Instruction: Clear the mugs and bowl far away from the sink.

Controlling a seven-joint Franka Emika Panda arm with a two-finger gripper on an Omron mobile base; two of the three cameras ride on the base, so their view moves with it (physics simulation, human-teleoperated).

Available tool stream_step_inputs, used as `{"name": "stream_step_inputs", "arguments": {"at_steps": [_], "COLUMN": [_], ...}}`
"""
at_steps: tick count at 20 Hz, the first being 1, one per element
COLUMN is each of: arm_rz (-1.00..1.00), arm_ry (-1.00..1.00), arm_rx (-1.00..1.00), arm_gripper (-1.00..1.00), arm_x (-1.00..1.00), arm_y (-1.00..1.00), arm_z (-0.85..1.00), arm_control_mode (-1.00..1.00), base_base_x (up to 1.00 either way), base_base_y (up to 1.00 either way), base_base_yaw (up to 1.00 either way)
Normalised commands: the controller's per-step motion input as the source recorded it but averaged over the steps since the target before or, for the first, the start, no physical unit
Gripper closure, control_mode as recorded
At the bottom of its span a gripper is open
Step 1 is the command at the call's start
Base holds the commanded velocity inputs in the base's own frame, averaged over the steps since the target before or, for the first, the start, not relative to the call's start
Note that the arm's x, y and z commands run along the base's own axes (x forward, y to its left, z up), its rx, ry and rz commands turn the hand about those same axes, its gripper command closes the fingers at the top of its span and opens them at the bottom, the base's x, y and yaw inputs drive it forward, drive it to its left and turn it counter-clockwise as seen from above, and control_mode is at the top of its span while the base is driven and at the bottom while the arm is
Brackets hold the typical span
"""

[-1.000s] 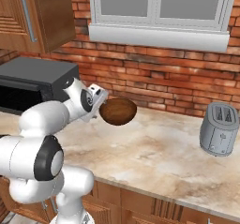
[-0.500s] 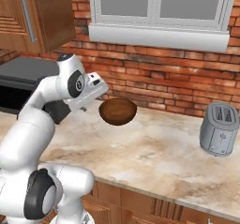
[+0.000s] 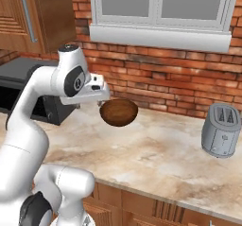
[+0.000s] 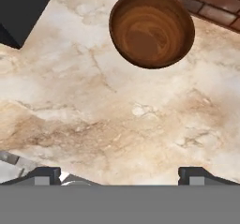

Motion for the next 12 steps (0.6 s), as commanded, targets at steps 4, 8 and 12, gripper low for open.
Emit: {"name": "stream_step_inputs", "arguments": {"at_steps": [4, 8, 12], "arm_rz": [-0.13, -0.03, -0.17], "arm_ry": [-0.02, 0.0, 0.0], "arm_rx": [0.02, 0.0, 0.0], "arm_gripper": [-1.0, -1.0, -1.0], "arm_x": [-0.04, -0.14, -0.47], "arm_y": [0.03, -0.04, -0.19], "arm_z": [-0.28, 0.0, -0.02], "arm_control_mode": [-1.0, -1.0, -1.0], "base_base_x": [0.0, 0.0, 0.0], "base_base_y": [0.0, 0.0, 0.0], "base_base_yaw": [0.0, 0.0, 0.0]}}
